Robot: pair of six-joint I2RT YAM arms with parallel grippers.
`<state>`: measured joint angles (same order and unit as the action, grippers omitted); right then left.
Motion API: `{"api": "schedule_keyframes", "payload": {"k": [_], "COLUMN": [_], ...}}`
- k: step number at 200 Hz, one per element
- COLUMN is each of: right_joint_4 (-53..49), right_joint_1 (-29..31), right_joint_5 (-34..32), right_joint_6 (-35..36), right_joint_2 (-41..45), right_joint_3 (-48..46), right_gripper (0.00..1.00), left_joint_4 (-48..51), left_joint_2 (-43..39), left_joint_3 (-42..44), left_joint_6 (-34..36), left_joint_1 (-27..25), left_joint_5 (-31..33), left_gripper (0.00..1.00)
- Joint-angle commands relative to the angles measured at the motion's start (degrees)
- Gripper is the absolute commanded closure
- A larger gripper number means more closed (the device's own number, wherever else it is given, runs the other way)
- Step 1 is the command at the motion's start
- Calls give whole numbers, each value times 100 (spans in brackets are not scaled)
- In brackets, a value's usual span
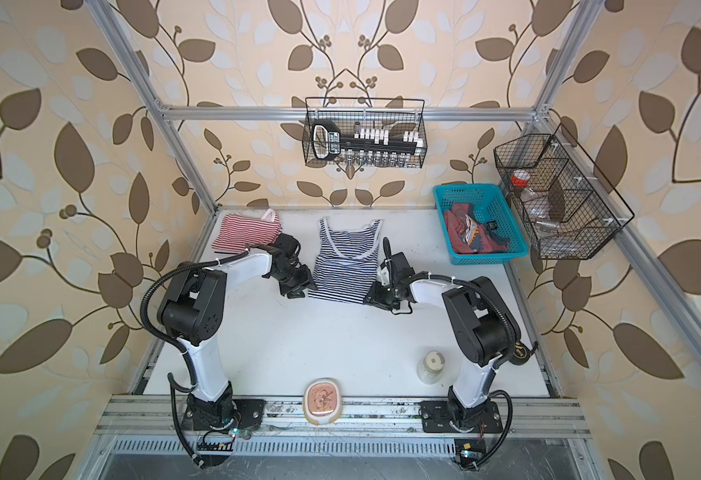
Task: Fold and stack the tank tops
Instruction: 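Move both grippers to the folded edge nearest the robot and grasp it, then lift the folded edge with both grippers and fold it away from the robot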
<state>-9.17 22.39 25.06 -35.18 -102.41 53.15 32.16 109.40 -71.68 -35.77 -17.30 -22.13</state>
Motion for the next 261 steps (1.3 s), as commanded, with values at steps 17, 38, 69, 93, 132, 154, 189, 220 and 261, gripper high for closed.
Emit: {"api": "schedule_keyframes", "payload": {"k": [17, 38, 69, 93, 132, 154, 189, 220, 261], "right_joint_4": [-204, -193, -164, -203, -373, -460, -615, -855, -1442], "right_joint_1": [-16, -7, 13, 33, 115, 266, 685, 1096, 1515], "right_joint_5": [-242, -223, -194, -185, -296, -378, -545, -739, -970], "right_joint_6": [-70, -76, -63, -25, 46, 18, -186, -421, -591], "right_joint_2": [-249, -261, -229, -57, 728, 1309, 2269, 3162, 4100], "right_joint_3": [-54, -58, -68, -136, -604, -981, -1550, -1911, -1932], "right_gripper": [66, 73, 96, 100, 100, 100, 100, 100, 100], "left_joint_4": [-46, -39, -21, 39, 215, 264, 382, 505, 920], "left_joint_2": [79, 132, 109, -21, -496, -896, -1541, -2188, -3216], "left_joint_3": [75, 109, 220, 319, 671, 978, 1482, 1888, 2072], "left_joint_6": [-97, -97, -93, -86, -110, -209, -466, -716, -1008], "left_joint_1": [-171, -235, -299, -348, -498, -685, -1107, -1500, -1825], "left_joint_5": [-177, -178, -178, -187, -142, -90, 4, 142, 339], "left_gripper": [54, 62, 84, 100, 100, 100, 100, 100, 100]}}
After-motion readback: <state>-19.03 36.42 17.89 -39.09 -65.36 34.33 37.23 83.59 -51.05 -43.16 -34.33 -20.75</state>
